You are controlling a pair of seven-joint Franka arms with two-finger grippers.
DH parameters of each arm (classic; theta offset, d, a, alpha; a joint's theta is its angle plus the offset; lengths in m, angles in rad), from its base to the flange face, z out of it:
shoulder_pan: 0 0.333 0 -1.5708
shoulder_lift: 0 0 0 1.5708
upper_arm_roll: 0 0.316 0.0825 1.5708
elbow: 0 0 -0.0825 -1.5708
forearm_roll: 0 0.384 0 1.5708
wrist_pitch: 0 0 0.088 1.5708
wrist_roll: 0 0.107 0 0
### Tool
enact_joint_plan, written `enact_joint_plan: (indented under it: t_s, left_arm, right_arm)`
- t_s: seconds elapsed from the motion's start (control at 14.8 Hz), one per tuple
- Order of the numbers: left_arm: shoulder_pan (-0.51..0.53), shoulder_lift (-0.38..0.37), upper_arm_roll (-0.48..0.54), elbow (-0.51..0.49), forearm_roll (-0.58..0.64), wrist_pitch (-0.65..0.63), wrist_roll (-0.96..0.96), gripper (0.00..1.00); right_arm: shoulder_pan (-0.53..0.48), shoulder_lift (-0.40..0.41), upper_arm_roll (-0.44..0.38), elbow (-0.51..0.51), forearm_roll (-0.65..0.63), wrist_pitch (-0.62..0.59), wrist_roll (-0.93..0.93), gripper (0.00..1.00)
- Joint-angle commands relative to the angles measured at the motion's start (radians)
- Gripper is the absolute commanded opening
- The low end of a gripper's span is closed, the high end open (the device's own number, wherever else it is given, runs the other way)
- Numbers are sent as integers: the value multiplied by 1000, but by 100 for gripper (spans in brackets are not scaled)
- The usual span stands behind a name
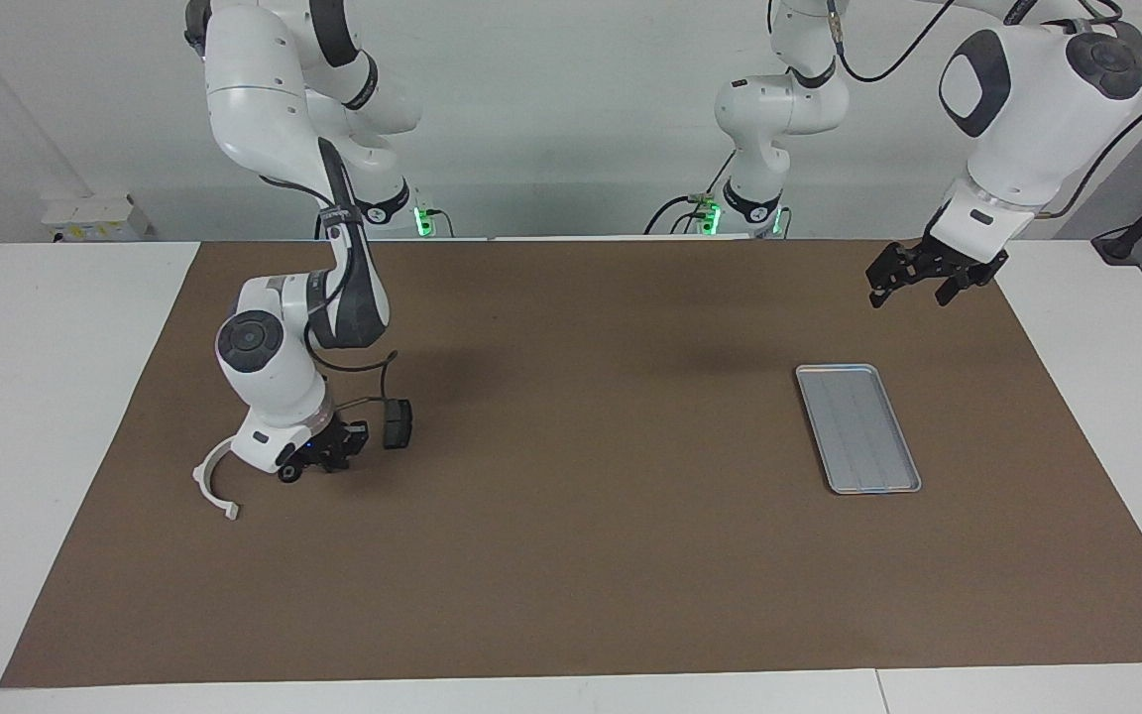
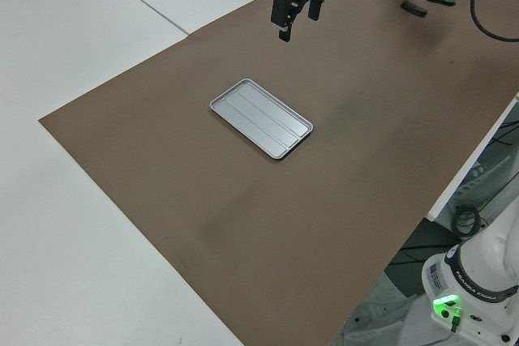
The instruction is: Place bearing gear from tray to pile
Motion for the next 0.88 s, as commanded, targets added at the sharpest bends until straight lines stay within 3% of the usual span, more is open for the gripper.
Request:
enact_joint_plan:
  t_s: [0.0, 0.07, 0.2, 0.27, 0.81]
  left_arm:
    - [-15, 4, 7, 7, 22, 4, 9, 100]
    - [-15, 4, 5, 7, 22, 4, 9, 100]
    - [-15, 4, 5, 7, 20, 4, 9, 100]
    - [-15, 4, 5, 7, 20, 4, 9, 100]
    - [-14, 4, 7, 12, 20, 4, 7, 100]
  right_arm:
    - [-21, -32, 17, -43, 7, 32, -29, 0]
    - [-18, -32, 17, -42, 7, 32, -26, 6]
    - [-7, -32, 17, -31, 7, 29, -9, 81]
    - [-4, -37, 18, -22, 5, 15, 17, 99]
    - [54, -106, 29, 210, 4, -298, 118, 100]
